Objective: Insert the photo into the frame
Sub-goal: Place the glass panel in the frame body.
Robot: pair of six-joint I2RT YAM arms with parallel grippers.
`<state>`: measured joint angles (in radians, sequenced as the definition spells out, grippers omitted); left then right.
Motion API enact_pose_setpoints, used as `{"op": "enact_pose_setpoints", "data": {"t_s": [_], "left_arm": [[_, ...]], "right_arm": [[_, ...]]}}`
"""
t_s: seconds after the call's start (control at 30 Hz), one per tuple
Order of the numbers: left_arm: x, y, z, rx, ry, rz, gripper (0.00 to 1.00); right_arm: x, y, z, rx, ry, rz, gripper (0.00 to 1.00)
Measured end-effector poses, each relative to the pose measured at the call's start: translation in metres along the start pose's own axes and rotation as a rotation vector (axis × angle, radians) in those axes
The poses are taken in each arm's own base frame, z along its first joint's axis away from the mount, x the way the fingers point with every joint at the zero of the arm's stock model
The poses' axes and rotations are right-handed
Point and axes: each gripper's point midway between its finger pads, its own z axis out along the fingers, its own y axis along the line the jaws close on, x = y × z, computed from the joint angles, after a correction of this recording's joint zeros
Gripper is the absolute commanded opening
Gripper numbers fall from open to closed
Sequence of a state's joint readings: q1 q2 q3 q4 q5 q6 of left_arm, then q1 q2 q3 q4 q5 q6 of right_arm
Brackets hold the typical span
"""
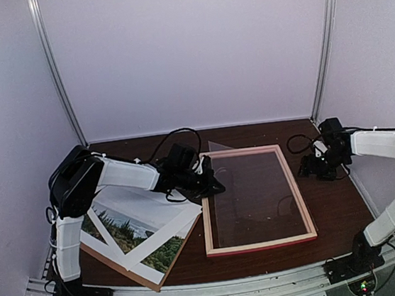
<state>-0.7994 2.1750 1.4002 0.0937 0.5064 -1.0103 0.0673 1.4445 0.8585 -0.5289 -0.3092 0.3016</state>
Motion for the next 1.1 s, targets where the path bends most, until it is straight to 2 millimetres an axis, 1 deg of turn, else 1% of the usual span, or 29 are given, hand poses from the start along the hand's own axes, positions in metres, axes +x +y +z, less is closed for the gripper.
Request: {"op": "enact_pose_setpoints", "data": {"t_s": [0.13, 0.47, 0.73, 1.1], "left_arm": [[0.002, 0.005, -0.001, -0.018, 0.002, 0.003, 0.00], [0.001, 0.009, -0.002, -0.033, 0.002, 0.009, 0.00], [0.001, 0.017, -0.005, -0.054, 0.012, 0.007, 0.00], [0.001, 0.019, -0.006, -0.064, 0.018, 0.022, 0.00]], "right_arm": [[-0.002, 0.006, 0.003, -0.013, -0.010, -0.018, 0.99], [-0.004, 0.012, 0.007, -0.023, -0.019, -0.034, 1.00], [0.009, 0.020, 0.018, -0.027, 0.026, -0.063, 1.00], [0.019, 0.028, 0.027, -0.031, 0.058, -0.090, 1.00]]}}
